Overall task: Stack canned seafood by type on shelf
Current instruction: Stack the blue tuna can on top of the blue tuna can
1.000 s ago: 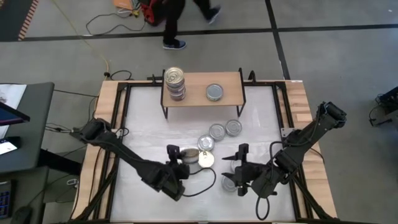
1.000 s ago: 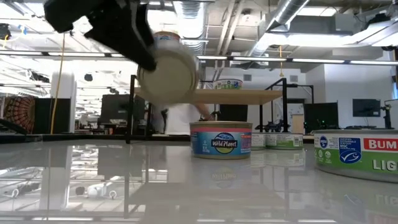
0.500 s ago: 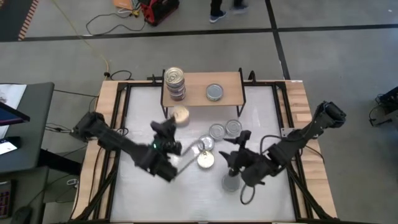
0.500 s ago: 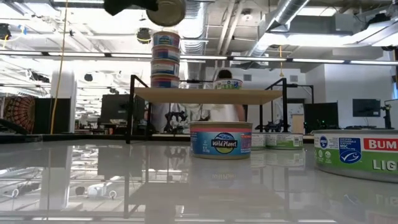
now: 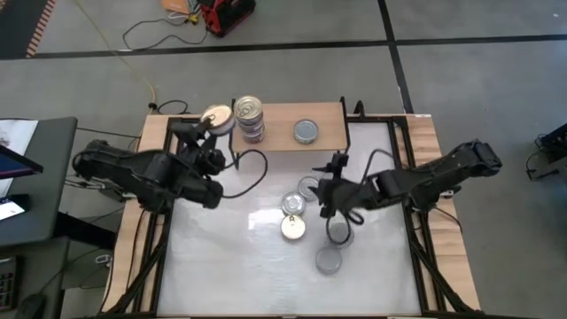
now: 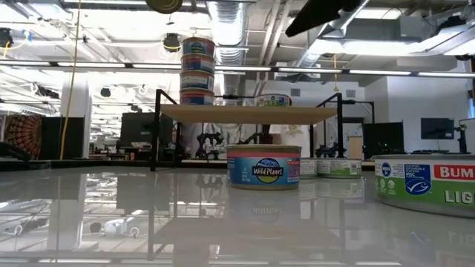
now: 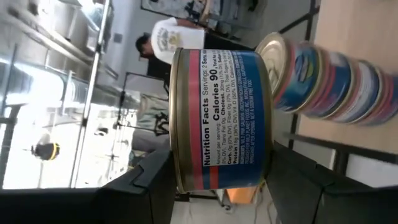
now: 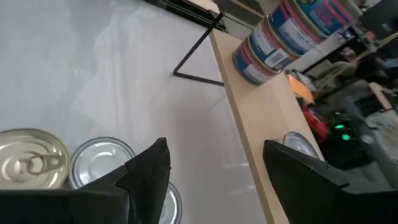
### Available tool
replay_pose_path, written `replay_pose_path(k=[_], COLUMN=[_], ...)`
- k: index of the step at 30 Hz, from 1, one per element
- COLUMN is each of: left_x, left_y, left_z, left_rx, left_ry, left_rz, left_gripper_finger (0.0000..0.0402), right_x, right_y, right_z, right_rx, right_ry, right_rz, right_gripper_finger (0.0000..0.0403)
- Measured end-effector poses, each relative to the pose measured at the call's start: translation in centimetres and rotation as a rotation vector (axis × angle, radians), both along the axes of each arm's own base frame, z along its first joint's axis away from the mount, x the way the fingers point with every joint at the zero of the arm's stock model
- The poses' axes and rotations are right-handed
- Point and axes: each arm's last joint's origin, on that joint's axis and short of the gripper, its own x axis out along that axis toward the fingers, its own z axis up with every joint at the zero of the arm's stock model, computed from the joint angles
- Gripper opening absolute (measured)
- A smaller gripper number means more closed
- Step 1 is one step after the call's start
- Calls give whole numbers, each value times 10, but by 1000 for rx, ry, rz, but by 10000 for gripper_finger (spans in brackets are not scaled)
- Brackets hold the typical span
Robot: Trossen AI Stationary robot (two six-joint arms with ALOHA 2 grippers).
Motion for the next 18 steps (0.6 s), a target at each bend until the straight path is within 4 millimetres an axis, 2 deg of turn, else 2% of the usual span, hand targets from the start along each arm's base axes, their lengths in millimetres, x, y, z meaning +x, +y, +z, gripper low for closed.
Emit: replay_pose_path(k=[3, 8, 14, 18], left_x=[3, 20, 34, 38], left_y=[6, 23, 48, 62], left_z=[6, 13, 22, 25], left_rx=[-7, -59, -63, -62], left_ry=[55, 189, 270, 317], left_rz=[-4, -51, -103, -135], left_gripper_finger=[200, 200, 200, 200], right_x=[-11, -34, -57, -67], right_y=[-18, -43, -58, -64], right_z=[3, 10, 8, 16], right_rx=[49, 146, 175, 162], right_ry=[-75, -242, -326, -377], right_rz=[-1, 16, -5, -19], right_gripper_finger=[291, 291, 291, 291])
